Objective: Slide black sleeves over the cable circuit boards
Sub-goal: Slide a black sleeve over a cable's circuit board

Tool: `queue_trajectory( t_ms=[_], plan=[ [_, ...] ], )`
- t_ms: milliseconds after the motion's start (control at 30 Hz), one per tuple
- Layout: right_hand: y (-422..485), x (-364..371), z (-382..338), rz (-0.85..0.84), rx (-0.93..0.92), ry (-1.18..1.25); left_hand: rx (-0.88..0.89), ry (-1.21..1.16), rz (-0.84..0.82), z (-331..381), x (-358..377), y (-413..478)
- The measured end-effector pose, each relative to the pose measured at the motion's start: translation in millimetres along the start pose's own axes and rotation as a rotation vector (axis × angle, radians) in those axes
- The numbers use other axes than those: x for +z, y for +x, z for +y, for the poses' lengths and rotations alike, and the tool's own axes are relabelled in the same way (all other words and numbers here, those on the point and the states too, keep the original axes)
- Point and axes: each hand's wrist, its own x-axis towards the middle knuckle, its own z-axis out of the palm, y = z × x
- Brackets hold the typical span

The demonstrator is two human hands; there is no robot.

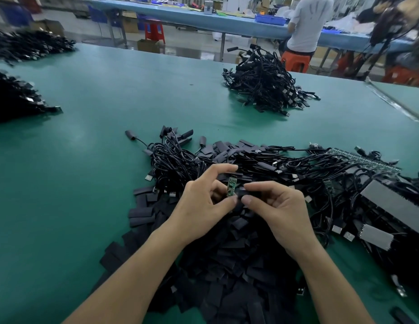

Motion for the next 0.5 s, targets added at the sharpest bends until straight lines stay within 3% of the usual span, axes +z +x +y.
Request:
queue_trajectory(
  t_ms=[300, 433, 500],
  plan=[
    [0.3, 2.6, -0.7, 0.023, -0.037, -0.001, -0.081, -0.329, -0.052, 1.9, -2.3, 1.7],
    [-1.4, 2.8, 1.9, -0.020, -0.053, 0.018, -0.071, -0.322, -0.043, 1.6, 0.3, 3.2],
    [-2.2, 2.7, 4.6, -0.023, -0.074, -0.107, -0.084, -0.327, -0.033, 0.2, 1.2, 3.9]
  ],
)
